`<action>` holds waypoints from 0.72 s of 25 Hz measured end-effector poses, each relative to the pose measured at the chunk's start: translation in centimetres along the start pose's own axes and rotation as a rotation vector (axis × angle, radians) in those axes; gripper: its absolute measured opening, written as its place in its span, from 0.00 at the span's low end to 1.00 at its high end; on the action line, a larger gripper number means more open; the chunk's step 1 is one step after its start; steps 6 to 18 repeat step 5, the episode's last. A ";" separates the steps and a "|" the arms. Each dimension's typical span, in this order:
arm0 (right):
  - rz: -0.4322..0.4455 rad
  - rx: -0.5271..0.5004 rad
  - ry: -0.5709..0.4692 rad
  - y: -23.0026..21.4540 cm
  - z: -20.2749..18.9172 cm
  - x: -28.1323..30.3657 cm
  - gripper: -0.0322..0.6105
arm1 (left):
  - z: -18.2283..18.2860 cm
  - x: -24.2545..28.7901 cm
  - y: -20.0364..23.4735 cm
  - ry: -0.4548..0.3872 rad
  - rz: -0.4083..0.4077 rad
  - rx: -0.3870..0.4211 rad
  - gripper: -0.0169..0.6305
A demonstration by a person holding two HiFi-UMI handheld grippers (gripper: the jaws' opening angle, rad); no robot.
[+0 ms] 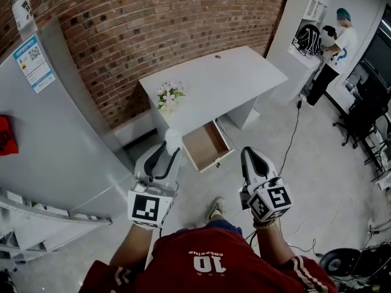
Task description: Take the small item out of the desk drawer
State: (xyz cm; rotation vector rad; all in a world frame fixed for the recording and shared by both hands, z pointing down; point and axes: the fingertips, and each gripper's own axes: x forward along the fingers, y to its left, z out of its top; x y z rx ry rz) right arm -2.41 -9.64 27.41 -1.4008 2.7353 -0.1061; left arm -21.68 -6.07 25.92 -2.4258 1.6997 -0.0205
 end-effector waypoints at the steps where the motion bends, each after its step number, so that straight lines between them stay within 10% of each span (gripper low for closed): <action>1: 0.002 -0.001 0.000 0.1 0.0 -0.2 0.05 | 0.0 -0.1 -0.2 0.002 0.001 -0.012 0.25; 18: 0.010 -0.002 0.006 0.3 -0.2 -0.8 0.05 | 0.0 -0.3 -0.9 0.015 0.009 -0.049 0.25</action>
